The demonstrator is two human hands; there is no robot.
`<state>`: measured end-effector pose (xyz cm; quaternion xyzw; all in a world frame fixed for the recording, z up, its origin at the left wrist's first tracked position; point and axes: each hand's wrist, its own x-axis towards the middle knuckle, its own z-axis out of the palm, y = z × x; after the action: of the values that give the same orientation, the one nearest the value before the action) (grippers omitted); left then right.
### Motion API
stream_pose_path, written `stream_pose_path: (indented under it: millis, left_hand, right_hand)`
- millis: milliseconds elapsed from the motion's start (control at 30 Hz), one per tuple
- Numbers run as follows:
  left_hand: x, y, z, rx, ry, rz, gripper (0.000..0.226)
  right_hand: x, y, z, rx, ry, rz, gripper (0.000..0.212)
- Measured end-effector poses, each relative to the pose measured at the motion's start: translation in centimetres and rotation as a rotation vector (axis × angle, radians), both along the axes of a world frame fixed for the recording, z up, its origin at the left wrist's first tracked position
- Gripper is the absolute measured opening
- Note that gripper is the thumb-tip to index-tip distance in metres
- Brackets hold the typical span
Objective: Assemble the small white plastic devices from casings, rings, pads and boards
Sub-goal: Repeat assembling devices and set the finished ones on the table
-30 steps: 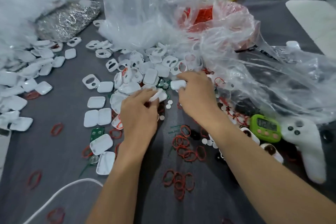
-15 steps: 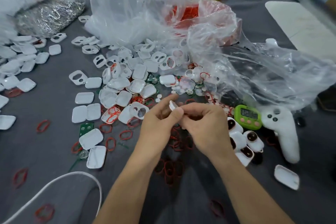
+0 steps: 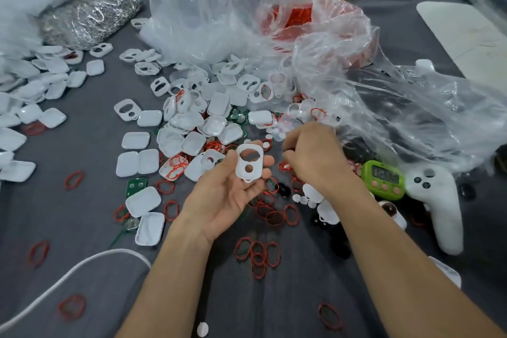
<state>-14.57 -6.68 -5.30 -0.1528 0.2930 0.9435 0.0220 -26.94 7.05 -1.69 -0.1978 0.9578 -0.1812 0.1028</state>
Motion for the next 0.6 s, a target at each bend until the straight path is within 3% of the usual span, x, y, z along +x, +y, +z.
stream_pose_path:
  millis: [100,267,367,467,600]
  left_hand:
    - [-0.1,0.1,-0.2,-0.052,-0.007,-0.005,0.037]
    - [-0.4,0.6,-0.4,-0.204,-0.033,0.034,0.033]
    - [-0.2,1.1,-0.4,-0.287,0.014,0.038,0.029]
    - [0.0,1.6,-0.6,-0.32,0.067,0.084,0.043]
    - [0.1,2.9,-0.7,-0.624,-0.043,0.279,0.033]
  right_hand:
    - [-0.1,1.0,0.1,-0.137,-0.013,-0.029,0.018]
    - [3.0,2.1,1.5,-0.695,0.0,-0.119,0.021]
    - [4.9,1.4,1.9,-0.763,0.02,-0.08,0.023]
    - [5.4,1.2,1.5,-0.867,-0.087,-0.126,0.026]
    - [5.7,1.9,0.4,-0.966,-0.234,-0.224,0.025]
